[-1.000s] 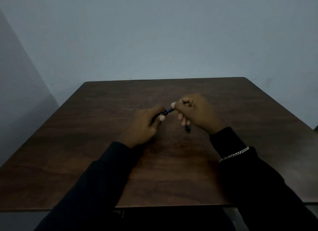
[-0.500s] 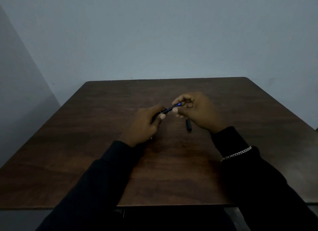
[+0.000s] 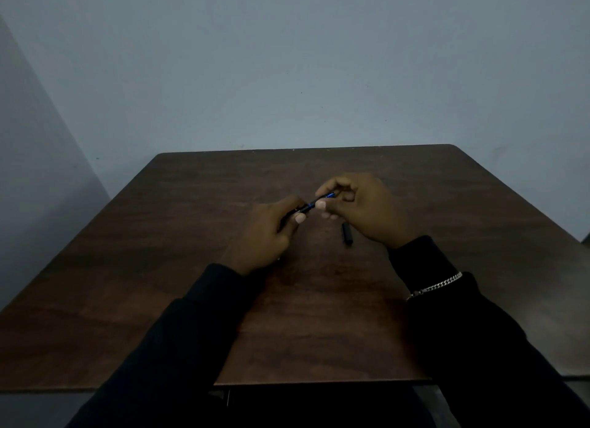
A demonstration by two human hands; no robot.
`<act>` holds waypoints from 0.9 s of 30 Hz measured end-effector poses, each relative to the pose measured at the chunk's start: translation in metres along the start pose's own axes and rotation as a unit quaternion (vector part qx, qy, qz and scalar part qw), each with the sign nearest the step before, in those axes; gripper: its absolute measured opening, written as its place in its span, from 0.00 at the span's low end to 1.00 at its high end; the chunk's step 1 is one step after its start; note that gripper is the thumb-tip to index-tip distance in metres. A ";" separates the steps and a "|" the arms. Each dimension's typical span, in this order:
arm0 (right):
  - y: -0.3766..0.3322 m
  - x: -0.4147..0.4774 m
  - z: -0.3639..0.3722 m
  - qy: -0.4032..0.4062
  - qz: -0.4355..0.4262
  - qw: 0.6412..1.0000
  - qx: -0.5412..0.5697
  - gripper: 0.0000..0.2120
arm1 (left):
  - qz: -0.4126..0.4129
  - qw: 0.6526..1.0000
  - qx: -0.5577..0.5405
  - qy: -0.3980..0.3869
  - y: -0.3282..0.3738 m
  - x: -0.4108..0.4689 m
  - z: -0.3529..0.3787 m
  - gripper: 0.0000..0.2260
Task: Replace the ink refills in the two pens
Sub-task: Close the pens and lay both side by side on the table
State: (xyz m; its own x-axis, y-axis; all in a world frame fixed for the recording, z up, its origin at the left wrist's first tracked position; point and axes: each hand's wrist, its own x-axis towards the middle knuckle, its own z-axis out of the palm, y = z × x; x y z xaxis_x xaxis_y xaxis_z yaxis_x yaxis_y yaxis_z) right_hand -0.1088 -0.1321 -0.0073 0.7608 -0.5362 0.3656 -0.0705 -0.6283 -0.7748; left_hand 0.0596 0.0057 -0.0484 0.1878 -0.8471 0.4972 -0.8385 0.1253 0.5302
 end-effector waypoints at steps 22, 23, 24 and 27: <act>0.000 -0.001 0.004 0.027 -0.050 0.991 -0.119 0.12 | -0.006 1.000 0.013 -0.002 0.000 -0.002 0.002 0.11; -0.001 -0.001 0.004 0.029 -0.052 0.989 -0.136 0.17 | -0.004 1.000 0.014 -0.003 0.000 -0.002 0.002 0.12; -0.001 -0.002 0.005 0.030 -0.055 0.987 -0.146 0.22 | -0.002 1.000 0.013 -0.002 0.001 -0.002 0.002 0.12; 0.001 -0.001 0.005 0.039 -0.064 0.988 -0.134 0.29 | 0.001 1.000 0.004 0.009 0.002 -0.001 0.002 0.12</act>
State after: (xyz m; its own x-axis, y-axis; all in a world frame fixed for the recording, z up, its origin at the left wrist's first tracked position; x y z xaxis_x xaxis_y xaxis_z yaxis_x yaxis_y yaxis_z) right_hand -0.1063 -0.1295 -0.0104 0.7236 -0.4775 0.4985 -0.1532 -0.8152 -0.5585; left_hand 0.0563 0.0061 -0.0492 0.1948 -0.8374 0.5107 -0.8433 0.1230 0.5232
